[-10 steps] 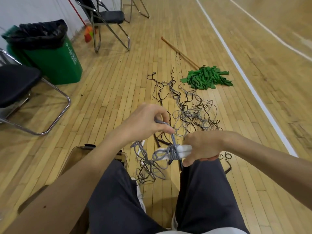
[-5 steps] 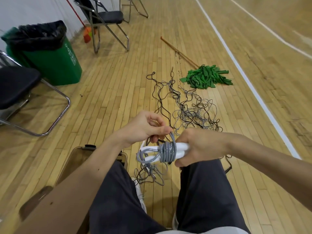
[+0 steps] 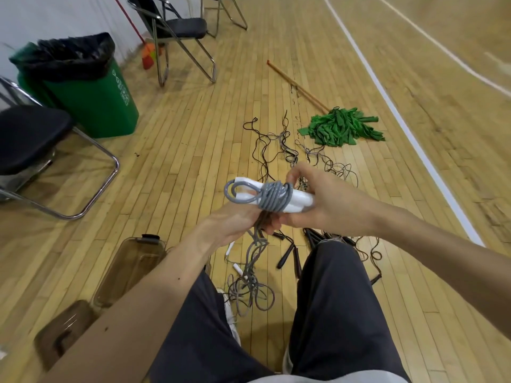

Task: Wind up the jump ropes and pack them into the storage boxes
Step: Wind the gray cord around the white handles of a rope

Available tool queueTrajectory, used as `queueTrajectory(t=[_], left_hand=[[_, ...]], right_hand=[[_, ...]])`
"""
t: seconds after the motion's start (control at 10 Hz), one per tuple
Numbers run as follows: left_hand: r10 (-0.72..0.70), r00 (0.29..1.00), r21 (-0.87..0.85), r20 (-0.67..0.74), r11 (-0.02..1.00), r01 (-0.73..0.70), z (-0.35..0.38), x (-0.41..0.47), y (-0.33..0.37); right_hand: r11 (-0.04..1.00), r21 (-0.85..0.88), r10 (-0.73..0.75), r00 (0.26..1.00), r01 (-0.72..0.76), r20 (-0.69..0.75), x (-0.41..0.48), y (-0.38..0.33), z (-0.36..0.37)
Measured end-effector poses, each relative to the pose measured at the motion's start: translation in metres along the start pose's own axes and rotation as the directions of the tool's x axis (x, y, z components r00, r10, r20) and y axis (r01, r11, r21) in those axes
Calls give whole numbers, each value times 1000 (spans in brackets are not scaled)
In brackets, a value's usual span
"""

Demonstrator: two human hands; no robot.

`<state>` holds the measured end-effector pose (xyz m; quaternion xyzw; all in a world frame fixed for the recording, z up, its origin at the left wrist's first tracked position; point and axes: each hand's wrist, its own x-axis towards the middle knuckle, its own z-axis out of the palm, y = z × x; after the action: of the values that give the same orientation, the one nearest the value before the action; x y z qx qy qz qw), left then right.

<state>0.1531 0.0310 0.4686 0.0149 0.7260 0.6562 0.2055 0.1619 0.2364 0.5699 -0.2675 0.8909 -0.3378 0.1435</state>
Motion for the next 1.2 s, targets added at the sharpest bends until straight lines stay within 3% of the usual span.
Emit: queueTrajectory(t=[0.1,0.2,0.3,0.5,0.7,0.8,0.9,1.0,1.2], left_hand=[[-1,996,-27,84,1000,3,19,-24,29],[40,994,-110,104,994,-28,30,-26,37],[27,993,-148,115,989,-10,35,-24,33],[35,983,-169,180,986,-4,47,-19,21],[-12,993,-20,120,1000,14,53,-6,-4],[-180,975,254,132,957,142,57,-9,-42],[-275,957,312,87,920,236,50,-12,-74],[-184,981,383,54,912,150,39,-2,-61],[44,996,343,76,937,-67,35,5,5]], right_hand=[[997,-69,-26,999,24,-19,2,8,0],[997,32,-65,996,67,-66,3,10,-2],[988,147,-11,979,41,-203,4,10,-7],[980,174,-52,969,96,-243,10,5,-16],[991,89,-73,949,105,-307,17,-5,-38],[967,213,6,822,141,-570,22,-19,-81],[983,135,-14,784,124,-621,23,-19,-120],[996,81,18,851,29,-526,22,-3,-104],[994,80,-36,925,72,-378,12,0,-60]])
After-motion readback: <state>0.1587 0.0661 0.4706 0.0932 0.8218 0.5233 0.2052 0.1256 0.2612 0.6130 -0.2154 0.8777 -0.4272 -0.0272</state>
